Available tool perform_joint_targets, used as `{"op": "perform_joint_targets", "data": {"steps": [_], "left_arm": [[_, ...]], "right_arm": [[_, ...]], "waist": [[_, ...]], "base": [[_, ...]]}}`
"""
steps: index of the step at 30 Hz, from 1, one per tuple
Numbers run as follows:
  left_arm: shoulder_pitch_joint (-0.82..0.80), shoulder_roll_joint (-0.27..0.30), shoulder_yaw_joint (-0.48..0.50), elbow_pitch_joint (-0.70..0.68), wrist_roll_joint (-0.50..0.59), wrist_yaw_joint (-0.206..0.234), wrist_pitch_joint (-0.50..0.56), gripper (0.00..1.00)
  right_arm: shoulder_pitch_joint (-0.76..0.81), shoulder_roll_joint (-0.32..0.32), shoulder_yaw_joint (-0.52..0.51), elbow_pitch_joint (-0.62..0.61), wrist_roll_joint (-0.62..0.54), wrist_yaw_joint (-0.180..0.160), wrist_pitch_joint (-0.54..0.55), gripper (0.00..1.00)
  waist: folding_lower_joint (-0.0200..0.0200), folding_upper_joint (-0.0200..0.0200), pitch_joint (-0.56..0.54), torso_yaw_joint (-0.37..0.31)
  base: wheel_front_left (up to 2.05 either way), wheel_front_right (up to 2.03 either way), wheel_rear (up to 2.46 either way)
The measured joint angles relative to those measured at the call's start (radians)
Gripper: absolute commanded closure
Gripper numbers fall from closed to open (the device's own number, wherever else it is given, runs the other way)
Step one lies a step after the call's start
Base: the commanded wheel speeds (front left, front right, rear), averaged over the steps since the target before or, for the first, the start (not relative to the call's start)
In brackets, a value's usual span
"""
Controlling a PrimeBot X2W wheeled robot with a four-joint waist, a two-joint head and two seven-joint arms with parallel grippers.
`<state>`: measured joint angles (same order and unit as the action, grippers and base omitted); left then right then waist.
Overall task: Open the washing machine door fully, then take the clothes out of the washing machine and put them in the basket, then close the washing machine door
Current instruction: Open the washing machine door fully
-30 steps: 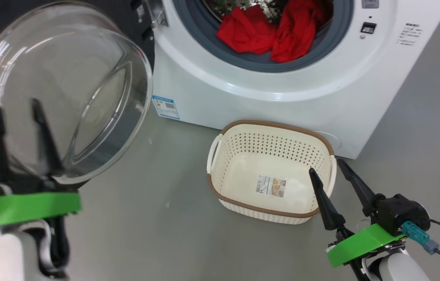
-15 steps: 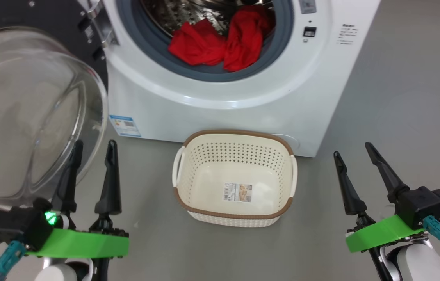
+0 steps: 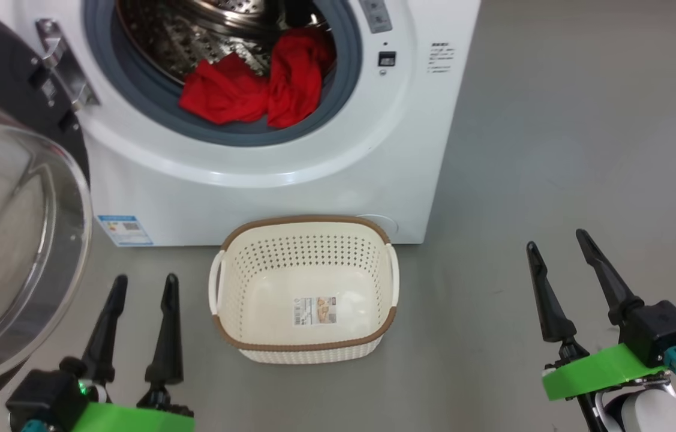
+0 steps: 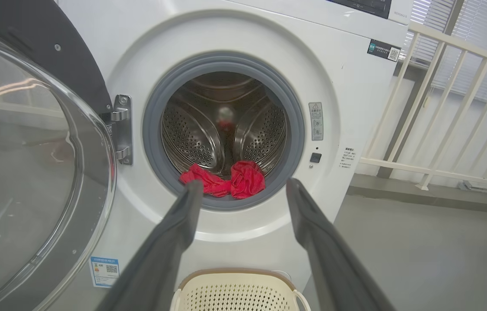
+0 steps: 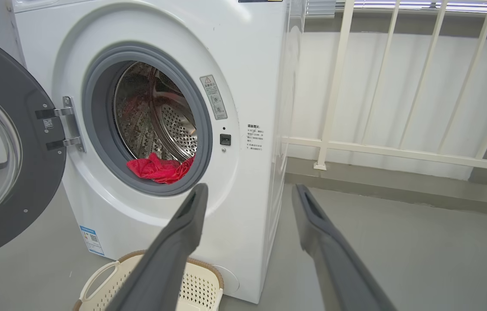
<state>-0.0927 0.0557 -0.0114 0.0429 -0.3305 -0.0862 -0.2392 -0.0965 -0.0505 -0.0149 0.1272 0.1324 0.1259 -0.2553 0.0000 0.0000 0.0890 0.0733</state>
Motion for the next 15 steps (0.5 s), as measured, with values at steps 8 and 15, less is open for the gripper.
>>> {"op": "perform_joint_targets", "data": {"steps": [8,15], "left_arm": [[0.094,0.014,0.014,0.025,0.004,0.007,-0.002,0.00],[0.156,0.017,0.024,0.039,0.005,0.017,-0.008,0.00]], "right_arm": [[0.067,0.002,0.004,0.001,0.004,0.000,0.000,0.00],[0.117,0.005,0.003,0.000,0.004,0.000,0.000,0.00]], "waist": [[0.0000,0.0000,-0.049,-0.057],[0.0000,0.0000,-0.094,-0.084]], "base": [[0.00,0.00,0.00],[0.00,0.00,0.00]]}}
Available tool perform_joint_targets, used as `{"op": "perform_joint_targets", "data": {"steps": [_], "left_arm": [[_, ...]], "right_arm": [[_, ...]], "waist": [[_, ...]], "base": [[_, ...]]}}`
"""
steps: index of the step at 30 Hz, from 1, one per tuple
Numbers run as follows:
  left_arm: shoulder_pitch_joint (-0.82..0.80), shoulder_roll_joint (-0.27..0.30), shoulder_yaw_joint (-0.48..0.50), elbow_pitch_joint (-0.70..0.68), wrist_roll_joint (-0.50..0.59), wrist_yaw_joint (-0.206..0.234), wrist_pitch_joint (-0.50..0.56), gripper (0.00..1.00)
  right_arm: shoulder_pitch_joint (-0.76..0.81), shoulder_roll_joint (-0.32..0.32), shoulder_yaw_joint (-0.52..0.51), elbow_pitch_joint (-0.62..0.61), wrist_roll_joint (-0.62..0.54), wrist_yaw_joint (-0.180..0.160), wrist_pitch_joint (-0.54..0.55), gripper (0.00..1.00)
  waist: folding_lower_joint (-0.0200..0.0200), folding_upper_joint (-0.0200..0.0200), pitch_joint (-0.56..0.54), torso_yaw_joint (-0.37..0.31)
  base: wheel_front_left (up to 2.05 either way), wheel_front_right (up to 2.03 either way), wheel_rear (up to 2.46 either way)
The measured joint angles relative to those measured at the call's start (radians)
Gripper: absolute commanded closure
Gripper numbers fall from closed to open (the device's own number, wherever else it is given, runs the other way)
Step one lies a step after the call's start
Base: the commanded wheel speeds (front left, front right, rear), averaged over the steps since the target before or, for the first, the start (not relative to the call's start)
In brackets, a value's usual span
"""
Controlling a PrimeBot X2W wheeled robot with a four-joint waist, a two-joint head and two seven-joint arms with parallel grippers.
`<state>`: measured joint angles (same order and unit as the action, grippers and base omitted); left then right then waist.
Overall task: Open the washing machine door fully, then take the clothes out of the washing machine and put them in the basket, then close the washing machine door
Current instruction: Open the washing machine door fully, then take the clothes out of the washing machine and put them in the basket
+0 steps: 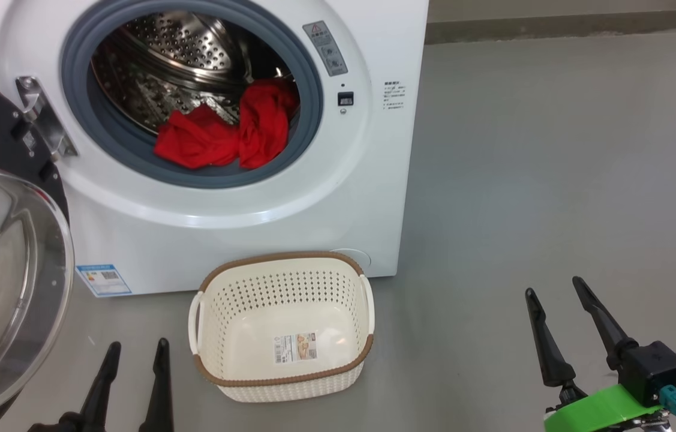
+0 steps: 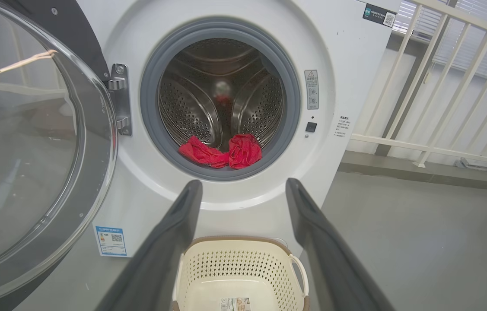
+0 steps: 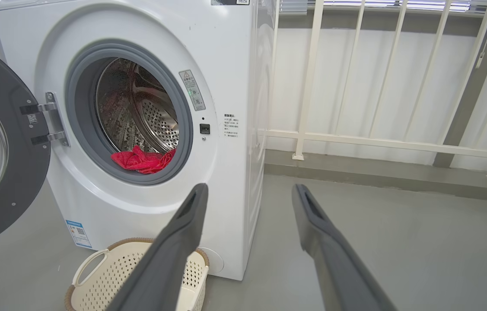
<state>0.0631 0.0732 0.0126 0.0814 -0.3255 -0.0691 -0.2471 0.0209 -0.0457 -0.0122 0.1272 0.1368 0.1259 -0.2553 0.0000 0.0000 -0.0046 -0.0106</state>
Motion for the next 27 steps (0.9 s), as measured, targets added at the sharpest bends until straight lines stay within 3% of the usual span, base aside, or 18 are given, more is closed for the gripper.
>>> {"op": "perform_joint_targets", "data": {"steps": [18,27], "left_arm": [[0.030,0.012,-0.001,-0.002,0.010,0.035,0.000,0.00],[0.031,0.012,-0.004,-0.015,0.010,0.052,0.001,0.00]], "right_arm": [[0.034,0.003,0.003,-0.009,0.031,0.000,0.000,0.00],[0.034,0.003,0.010,-0.005,0.031,0.000,0.000,0.00]], "waist": [[0.0000,0.0000,-0.030,0.000],[0.0000,0.0000,-0.022,0.011]], "base": [[0.02,-0.02,0.00],[0.90,-0.90,0.00]]}}
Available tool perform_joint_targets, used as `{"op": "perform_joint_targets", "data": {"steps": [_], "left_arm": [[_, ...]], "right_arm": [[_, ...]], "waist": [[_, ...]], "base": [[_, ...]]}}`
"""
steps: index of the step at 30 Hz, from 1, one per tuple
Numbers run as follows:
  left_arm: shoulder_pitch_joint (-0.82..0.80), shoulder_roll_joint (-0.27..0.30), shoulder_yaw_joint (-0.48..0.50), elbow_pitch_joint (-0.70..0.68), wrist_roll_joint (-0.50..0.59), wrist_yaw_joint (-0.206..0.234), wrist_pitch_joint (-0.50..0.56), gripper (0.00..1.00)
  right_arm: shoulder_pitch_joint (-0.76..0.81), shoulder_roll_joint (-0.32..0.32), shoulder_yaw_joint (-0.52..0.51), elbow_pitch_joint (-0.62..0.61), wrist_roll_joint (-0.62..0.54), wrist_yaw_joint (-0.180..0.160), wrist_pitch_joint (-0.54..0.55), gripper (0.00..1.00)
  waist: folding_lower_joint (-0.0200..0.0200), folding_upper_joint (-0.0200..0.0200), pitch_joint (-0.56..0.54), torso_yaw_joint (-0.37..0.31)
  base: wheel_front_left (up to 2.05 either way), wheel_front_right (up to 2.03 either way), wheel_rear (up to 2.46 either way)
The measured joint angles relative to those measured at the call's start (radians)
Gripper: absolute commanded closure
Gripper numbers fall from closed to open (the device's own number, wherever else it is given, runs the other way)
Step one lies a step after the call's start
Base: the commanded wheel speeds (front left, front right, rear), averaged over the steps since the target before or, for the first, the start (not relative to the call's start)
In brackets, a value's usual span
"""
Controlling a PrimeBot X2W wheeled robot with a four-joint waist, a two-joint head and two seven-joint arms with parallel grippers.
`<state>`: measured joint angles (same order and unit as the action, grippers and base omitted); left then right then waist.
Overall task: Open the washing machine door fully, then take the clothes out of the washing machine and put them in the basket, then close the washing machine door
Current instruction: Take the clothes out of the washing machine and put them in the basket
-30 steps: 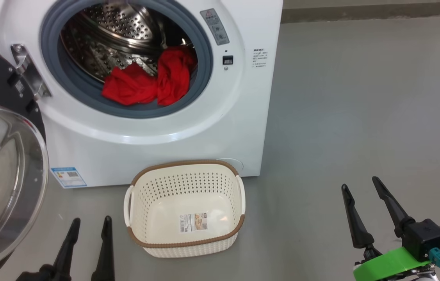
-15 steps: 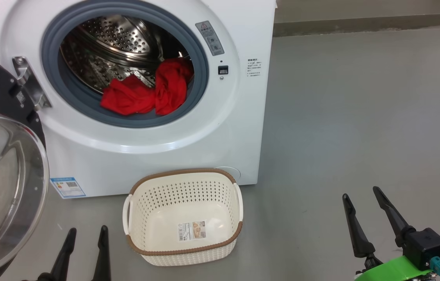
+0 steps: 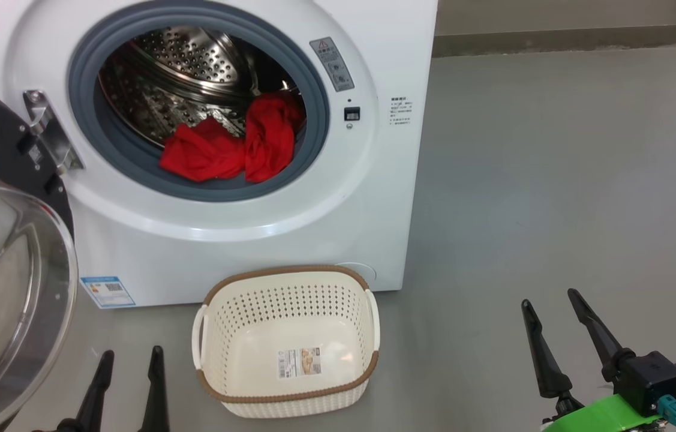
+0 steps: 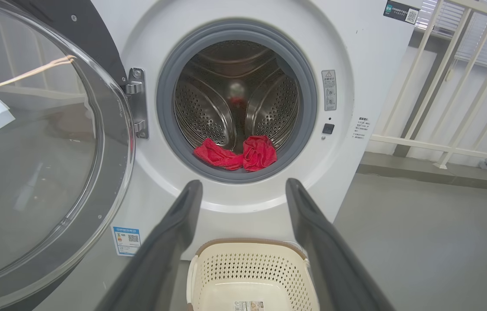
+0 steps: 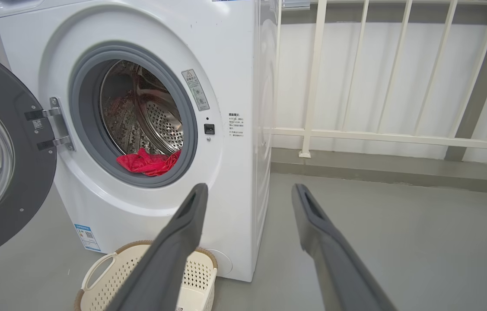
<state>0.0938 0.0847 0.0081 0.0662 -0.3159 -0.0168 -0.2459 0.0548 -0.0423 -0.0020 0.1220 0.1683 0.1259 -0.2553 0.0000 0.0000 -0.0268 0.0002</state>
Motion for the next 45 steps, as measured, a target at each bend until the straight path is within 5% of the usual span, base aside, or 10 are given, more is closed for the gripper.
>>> {"op": "perform_joint_targets", "data": {"steps": [15,45], "left_arm": [[0.000,0.002,-0.014,-0.032,-0.012,-0.009,0.007,0.00],[-0.013,-0.001,-0.049,-0.021,-0.029,0.009,0.006,0.00]], "right_arm": [[0.000,0.000,0.009,0.008,0.008,0.000,0.000,0.00],[-0.001,0.000,0.015,0.012,0.016,0.000,0.000,0.00]], "waist": [[0.0000,0.0000,0.010,0.011],[0.0000,0.0000,0.015,0.030]], "base": [[1.36,-1.36,0.00],[0.02,-0.02,0.00]]}}
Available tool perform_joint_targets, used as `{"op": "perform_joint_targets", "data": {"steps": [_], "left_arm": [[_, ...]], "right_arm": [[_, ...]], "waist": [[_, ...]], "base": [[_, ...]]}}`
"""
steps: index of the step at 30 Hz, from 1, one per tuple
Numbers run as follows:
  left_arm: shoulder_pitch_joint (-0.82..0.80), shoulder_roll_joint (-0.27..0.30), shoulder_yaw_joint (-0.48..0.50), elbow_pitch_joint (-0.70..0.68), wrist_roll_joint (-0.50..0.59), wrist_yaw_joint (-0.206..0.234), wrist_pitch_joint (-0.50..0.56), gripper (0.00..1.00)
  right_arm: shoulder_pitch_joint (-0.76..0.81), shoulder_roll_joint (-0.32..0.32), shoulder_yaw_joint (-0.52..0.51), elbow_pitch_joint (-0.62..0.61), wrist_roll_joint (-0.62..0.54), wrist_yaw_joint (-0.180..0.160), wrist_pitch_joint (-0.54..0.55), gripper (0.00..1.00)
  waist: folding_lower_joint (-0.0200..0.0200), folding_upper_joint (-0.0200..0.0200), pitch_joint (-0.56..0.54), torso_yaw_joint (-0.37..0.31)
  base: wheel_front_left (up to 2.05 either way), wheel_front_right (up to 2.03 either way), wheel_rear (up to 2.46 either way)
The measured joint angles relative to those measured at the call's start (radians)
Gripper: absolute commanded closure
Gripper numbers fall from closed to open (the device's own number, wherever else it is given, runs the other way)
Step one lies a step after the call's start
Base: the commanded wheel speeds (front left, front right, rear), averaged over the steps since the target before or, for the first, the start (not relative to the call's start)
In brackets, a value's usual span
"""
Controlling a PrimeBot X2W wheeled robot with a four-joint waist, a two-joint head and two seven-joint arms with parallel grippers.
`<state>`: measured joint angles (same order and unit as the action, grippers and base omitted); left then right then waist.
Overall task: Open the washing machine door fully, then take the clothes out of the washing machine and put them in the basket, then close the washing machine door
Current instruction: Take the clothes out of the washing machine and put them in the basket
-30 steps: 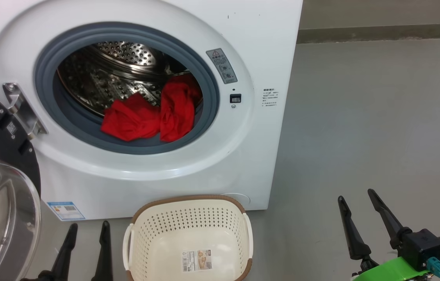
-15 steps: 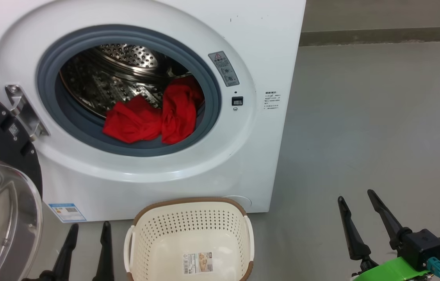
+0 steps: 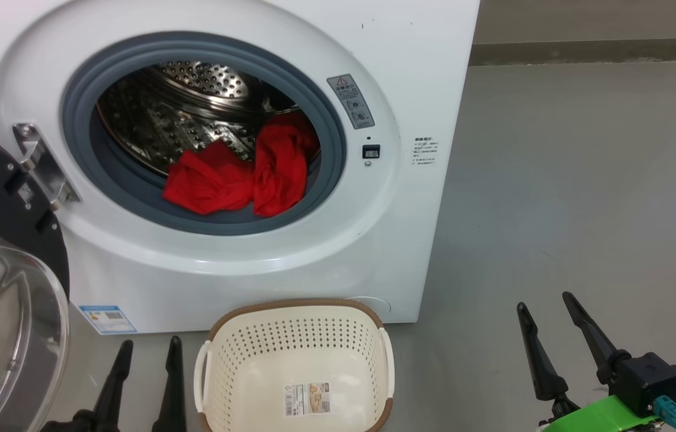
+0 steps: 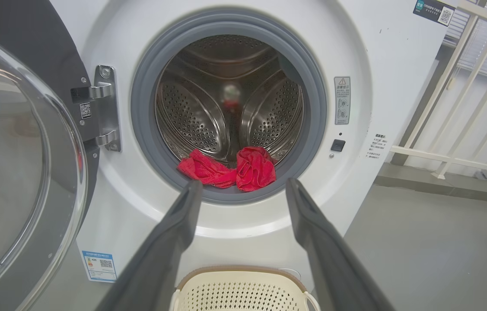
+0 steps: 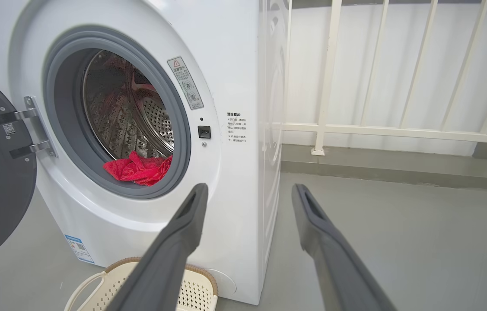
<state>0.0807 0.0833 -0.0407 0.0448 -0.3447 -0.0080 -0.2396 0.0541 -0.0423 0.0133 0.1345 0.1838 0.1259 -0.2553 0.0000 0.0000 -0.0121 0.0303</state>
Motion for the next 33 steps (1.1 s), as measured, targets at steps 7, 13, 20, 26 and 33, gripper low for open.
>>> {"op": "perform_joint_targets", "data": {"steps": [7,13,20,26,33], "left_arm": [[-0.038,0.000,-0.013,0.029,0.000,0.000,-0.001,0.00],[-0.122,-0.003,-0.026,0.044,-0.001,0.000,0.000,0.00],[-0.251,-0.013,-0.041,0.071,-0.011,-0.002,-0.001,0.00],[-0.396,-0.017,-0.039,0.133,-0.011,-0.003,-0.009,0.00],[-0.576,-0.019,-0.025,0.235,-0.011,-0.029,-0.010,0.00]], "right_arm": [[0.000,0.000,0.001,-0.002,-0.003,0.000,0.000,0.00],[-0.009,0.000,0.002,-0.009,-0.017,0.000,0.000,0.00],[-0.061,0.000,0.004,-0.023,-0.034,0.000,0.000,0.00],[-0.099,-0.001,0.004,-0.030,-0.052,0.000,0.000,0.00],[-0.154,-0.001,0.007,-0.043,-0.064,0.000,0.000,0.00]], "waist": [[-0.0001,0.0000,0.015,0.007],[0.0000,0.0000,0.062,0.013],[0.0000,0.0000,0.144,0.022],[0.0000,0.0000,0.223,0.034],[0.0000,0.0000,0.315,0.045]], "base": [[0.00,0.00,0.00],[0.00,0.00,0.00],[0.00,0.00,0.00],[0.00,0.00,0.00],[0.00,0.00,0.00]]}}
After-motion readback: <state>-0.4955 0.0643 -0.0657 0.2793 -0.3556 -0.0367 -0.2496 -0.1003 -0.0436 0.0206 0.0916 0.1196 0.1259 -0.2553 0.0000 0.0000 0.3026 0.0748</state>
